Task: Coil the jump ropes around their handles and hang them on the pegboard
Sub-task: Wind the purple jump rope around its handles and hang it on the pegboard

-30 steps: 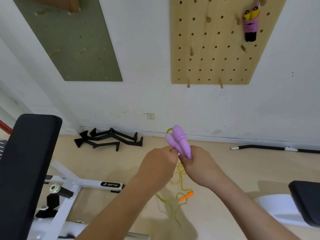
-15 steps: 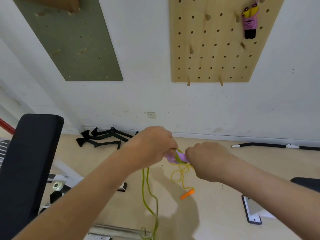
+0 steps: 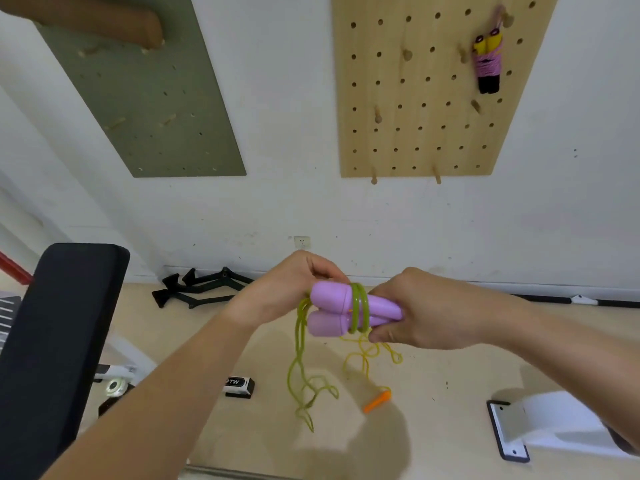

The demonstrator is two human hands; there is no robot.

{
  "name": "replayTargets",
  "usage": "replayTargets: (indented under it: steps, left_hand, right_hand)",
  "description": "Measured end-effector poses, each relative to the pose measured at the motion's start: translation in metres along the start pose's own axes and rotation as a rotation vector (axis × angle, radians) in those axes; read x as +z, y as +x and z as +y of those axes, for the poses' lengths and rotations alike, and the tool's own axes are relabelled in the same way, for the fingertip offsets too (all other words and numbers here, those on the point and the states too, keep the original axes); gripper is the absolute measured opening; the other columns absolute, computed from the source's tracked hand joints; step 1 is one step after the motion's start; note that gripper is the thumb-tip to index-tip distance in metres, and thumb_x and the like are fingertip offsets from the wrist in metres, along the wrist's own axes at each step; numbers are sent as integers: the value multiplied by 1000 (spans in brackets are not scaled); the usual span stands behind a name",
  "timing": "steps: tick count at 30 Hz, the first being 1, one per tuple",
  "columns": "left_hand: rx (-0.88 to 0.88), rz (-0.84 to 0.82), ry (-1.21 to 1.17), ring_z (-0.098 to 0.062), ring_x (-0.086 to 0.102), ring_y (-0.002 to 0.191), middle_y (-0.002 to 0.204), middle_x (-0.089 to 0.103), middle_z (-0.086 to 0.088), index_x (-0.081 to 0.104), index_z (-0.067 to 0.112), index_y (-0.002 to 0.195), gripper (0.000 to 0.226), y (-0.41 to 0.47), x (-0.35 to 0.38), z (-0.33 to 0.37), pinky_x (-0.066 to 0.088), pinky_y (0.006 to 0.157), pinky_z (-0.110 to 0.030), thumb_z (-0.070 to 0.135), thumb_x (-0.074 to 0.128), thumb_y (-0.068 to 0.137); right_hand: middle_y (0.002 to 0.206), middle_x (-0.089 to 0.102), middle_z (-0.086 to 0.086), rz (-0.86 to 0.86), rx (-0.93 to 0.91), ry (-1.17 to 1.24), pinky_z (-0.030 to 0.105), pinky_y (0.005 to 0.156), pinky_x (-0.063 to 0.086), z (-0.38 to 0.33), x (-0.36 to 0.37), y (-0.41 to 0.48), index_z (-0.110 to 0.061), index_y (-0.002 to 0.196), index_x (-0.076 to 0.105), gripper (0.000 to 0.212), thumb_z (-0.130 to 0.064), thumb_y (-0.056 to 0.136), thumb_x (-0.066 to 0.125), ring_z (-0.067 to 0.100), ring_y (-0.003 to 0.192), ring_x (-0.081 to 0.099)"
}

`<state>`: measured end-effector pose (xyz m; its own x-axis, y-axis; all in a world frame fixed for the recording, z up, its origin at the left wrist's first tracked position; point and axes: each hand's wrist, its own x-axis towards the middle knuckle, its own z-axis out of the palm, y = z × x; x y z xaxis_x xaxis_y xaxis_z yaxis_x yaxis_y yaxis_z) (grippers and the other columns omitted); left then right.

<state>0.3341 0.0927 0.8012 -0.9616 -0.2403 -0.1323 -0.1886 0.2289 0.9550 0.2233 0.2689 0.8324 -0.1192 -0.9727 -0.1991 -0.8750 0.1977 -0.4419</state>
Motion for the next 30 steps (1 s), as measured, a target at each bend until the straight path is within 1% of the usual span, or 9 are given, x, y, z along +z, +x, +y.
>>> replayTargets:
  steps: [2,5,9,11,15,19,22,25,30]
  left_hand:
    - [-3,3,-111,-5,62,64,66,70,2,75,17,66,28,0,5,-9,49,60,-17,0,53,67]
    - [-13,-45,-255,-23,56,80,88,60,-30,62,-14,102,34,3,12,-26,46,71,-31,2,58,72]
    - [-69,138,-425,-11,46,57,67,53,-6,62,-6,90,12,1,33,-37,39,52,-19,1,52,90]
    - [-54,249,-514,-11,41,49,56,50,-2,58,1,86,16,-1,44,-41,33,47,-19,3,45,96]
    - [-23,485,-421,-9,32,44,50,44,5,57,11,87,14,-4,61,-46,23,42,-20,13,48,97]
    - [20,592,176,-3,46,50,53,51,15,64,30,89,5,-16,69,-50,35,53,-17,25,62,89]
    - [141,544,846,-15,59,62,67,62,7,65,25,95,13,-22,63,-47,47,59,-28,28,60,84]
    - [335,400,1316,-21,52,40,52,53,1,60,19,66,19,-23,58,-35,31,39,-21,21,78,59]
    - [565,248,1636,-17,41,36,47,45,2,54,17,54,33,-28,47,-10,16,41,-21,9,84,44]
  right_hand:
    - [59,51,-5,55,38,168,23,51,35,3,0,2,-17,70,54,25,-33,81,70,10,51,41]
    - [54,42,-7,116,86,339,22,47,29,5,7,7,-18,62,50,30,-24,77,75,10,48,35]
    - [45,33,-9,164,193,614,20,41,23,7,14,15,-20,51,45,40,-17,76,77,11,40,29]
    - [47,36,-4,148,230,746,18,39,21,7,18,19,-18,57,46,35,-15,76,76,11,38,28]
    - [53,44,3,267,360,845,17,39,20,16,17,33,-15,65,50,25,-12,77,72,11,36,30]
    - [55,46,2,338,474,653,19,40,25,34,5,43,-12,69,53,18,-12,74,71,13,39,35]
    - [63,52,2,320,550,396,25,48,35,41,15,50,-10,76,56,16,-16,73,71,18,52,49]
    - [78,61,7,284,557,157,26,56,41,38,22,56,-11,85,58,13,-15,74,64,26,71,59]
    - [82,54,4,51,499,-63,26,53,37,15,17,57,-15,78,47,8,-15,81,55,26,75,55]
